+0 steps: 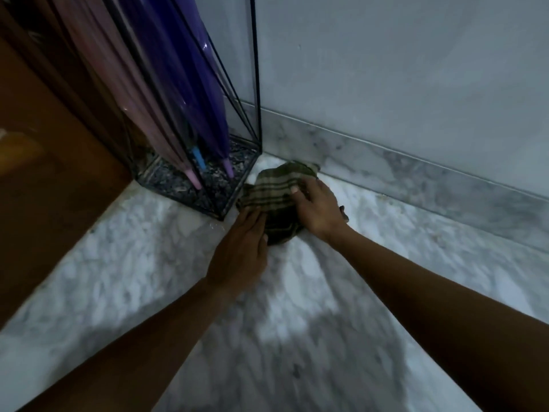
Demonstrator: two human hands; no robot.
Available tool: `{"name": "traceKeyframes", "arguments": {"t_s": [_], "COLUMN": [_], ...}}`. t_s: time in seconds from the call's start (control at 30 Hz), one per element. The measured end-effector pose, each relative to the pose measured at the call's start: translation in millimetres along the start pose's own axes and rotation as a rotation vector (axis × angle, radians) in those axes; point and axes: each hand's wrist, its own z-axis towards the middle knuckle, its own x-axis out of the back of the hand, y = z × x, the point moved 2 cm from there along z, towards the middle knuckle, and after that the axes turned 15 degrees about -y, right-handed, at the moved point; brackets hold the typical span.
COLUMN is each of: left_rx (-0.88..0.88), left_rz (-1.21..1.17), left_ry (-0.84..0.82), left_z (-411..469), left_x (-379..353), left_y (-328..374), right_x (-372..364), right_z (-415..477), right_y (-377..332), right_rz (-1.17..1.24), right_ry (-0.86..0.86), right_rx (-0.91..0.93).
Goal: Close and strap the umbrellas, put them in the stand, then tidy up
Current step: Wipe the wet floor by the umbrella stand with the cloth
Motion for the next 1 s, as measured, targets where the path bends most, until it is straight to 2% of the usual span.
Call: {"name": "traceKeyframes", "arguments": {"t_s": [0.13,0.33,0.53,0.8,0.9,1.0], "left_rx": [-0.056,-0.068,-0.032,-0.03,-0.037,-0.139], "left_rz": [0.022,0.123,0.145,0.206,0.211,0.257], "left_ry": [0.06,0.045,0.052,0.039,0.007,-0.096], "left_z": [-1.2,-3.1,-1.3,-25.8,-11.5,14.4], "left_x": [3.9,2.4,3.7,-5.8,-1.2,-4.4], "left_y": [-9.2,-20.1,-20.1,-14.3,7.7,38.2], "right_x": [-34.5,-33.2,-30.3,-31.0,-19.2,8.3], "right_z": [5.2,37.8,61.6,29.2,16.3,-2.2], "right_y": [-0.7,-3.7,-14.8,2.9,21.8,51.7], "right_rz": [-0.218,-0.541,-0.746,-0.807,-0.791,-0.717], "right_ry": [-0.123,-0.101,-0.179,-0.195,-0.183,-0.115], "right_rx": [-0.153,-0.092,0.026,0.225,0.154,0.015]}}
